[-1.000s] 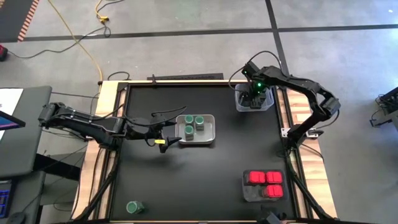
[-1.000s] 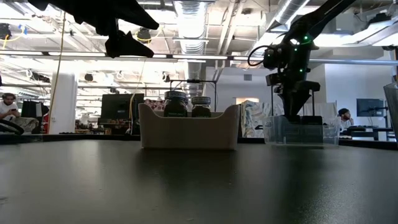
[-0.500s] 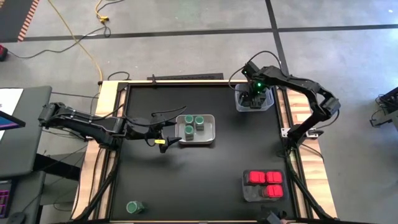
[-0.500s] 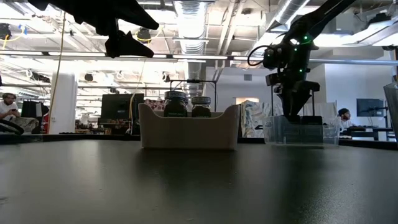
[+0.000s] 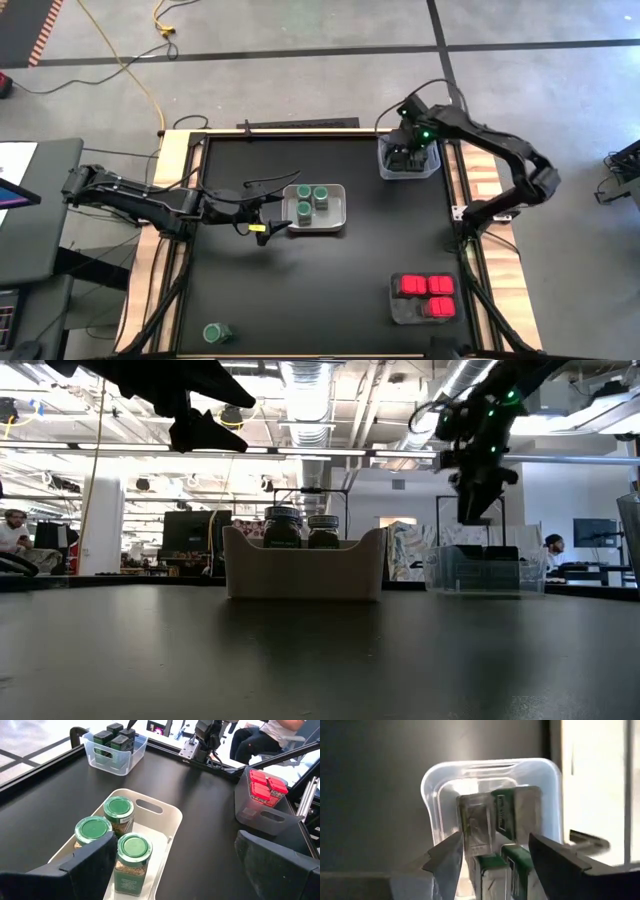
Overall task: Sort spices by type
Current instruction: Put the green seasoning bottle into the white bin
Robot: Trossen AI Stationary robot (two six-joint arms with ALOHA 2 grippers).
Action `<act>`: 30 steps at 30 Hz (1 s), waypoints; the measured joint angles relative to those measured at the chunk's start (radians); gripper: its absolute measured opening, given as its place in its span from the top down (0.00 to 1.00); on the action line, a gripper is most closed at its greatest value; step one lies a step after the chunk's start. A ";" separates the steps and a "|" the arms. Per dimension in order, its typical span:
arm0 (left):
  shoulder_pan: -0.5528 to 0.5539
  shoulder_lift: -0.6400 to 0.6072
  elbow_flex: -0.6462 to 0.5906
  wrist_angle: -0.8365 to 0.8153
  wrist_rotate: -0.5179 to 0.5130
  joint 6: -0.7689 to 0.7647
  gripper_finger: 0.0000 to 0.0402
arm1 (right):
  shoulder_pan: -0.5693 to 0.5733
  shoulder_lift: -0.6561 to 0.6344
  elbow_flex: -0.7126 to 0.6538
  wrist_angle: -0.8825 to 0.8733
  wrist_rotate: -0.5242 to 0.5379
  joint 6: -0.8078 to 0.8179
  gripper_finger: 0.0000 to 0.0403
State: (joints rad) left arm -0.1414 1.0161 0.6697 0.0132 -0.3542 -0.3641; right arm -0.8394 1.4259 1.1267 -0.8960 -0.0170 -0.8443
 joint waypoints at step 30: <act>0.000 0.000 0.000 0.000 0.000 -0.005 0.04 | 0.642 -0.332 0.000 0.031 0.324 1.458 0.37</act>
State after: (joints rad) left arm -0.1415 1.0161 0.6697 0.0132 -0.3538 -0.3690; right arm -0.1975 1.0939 1.1267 -0.8654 0.3071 0.6142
